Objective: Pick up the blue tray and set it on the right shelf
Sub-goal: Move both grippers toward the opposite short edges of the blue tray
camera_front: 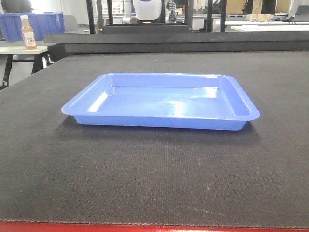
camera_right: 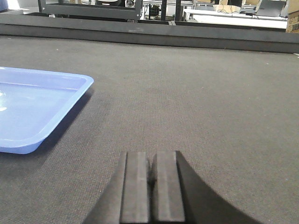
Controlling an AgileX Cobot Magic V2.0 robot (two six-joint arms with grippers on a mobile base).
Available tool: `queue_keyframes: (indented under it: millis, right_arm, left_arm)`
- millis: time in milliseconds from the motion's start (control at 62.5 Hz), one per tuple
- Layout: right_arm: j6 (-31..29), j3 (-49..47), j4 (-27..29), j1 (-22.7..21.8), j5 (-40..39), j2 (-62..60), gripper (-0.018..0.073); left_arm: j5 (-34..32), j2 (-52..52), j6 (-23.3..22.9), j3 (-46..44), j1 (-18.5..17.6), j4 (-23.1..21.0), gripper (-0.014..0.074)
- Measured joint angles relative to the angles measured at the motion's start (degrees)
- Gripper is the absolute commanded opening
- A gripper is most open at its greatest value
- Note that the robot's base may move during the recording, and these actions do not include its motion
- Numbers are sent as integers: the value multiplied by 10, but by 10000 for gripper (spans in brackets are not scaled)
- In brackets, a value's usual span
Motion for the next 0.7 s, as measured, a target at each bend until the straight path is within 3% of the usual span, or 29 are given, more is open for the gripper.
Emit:
queue_keyframes:
  millis: [432,704]
  right_arm:
    - [0,0,0,0,0,0,57]
    - [0,0,0,0,-53,0,57]
  left_arm:
    - [-2,0,0,0,0,0,-48]
    - [-21,0,0,0,0,0,-48]
